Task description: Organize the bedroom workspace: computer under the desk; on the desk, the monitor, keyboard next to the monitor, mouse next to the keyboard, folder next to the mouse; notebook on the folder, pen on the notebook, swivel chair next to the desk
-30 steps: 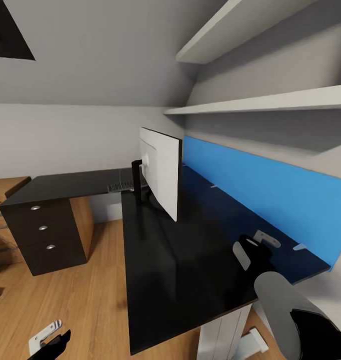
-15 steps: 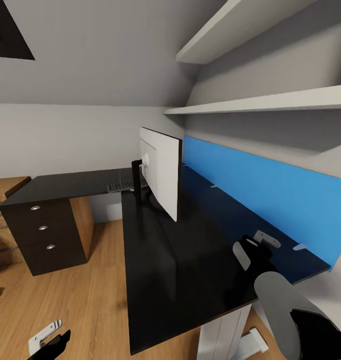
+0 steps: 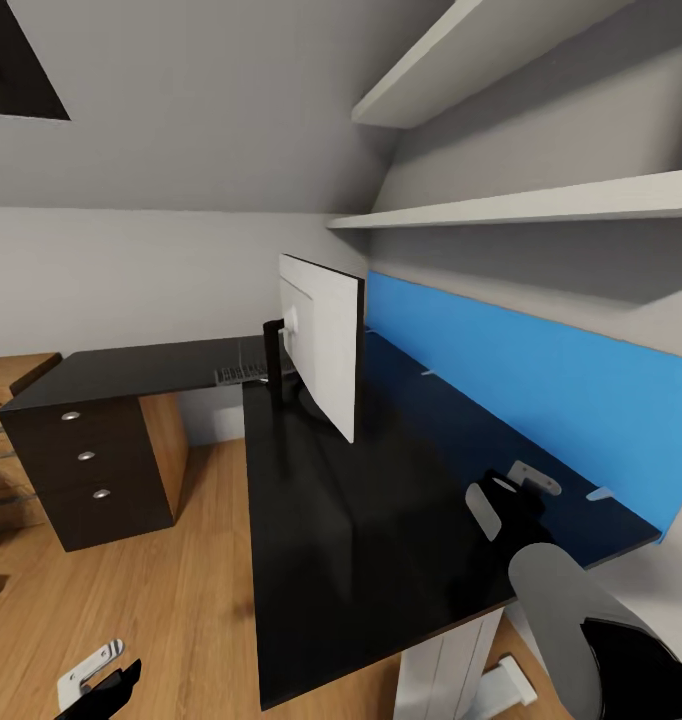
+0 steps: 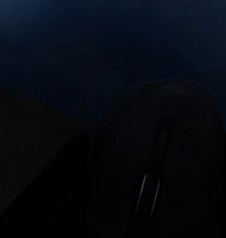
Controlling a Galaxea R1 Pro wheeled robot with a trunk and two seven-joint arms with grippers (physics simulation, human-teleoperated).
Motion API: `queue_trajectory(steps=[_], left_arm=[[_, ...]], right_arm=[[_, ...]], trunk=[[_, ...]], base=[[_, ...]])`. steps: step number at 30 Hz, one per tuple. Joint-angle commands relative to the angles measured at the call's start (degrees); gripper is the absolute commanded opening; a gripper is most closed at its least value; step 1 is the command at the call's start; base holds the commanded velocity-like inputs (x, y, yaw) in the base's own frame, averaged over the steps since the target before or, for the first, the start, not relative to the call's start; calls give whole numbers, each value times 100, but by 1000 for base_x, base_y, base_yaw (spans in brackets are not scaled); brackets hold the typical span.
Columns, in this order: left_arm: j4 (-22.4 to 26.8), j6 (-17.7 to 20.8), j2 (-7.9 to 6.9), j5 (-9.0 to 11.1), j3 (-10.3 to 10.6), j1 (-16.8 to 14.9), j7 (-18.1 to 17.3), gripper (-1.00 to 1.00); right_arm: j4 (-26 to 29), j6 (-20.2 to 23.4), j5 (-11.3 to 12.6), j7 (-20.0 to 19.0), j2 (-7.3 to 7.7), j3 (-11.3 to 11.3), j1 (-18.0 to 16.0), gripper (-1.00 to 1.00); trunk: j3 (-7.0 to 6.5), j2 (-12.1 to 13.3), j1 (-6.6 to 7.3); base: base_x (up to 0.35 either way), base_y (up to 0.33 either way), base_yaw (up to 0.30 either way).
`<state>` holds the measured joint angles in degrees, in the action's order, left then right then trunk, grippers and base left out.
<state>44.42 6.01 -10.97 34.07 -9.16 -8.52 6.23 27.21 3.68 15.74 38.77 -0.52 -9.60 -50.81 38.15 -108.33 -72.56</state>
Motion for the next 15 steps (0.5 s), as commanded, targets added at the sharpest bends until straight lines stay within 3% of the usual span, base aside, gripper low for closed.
queue_trajectory(steps=[1,7,15], left_arm=[[14,28,-1,52,2,0,24,100],[14,24,4,48,2,0,19,100],[14,23,-1,47,2,0,9,100]], right_arm=[[-49,28,105,8,-5,-51,1,-100],[-45,28,99,8,-2,-51,1,-100],[-18,52,103,8,-1,-59,1,-100]], trunk=[[7,-2,0],[7,-2,0],[-136,319,176]], base=[[0,0,0],[0,0,0],[0,0,0]])
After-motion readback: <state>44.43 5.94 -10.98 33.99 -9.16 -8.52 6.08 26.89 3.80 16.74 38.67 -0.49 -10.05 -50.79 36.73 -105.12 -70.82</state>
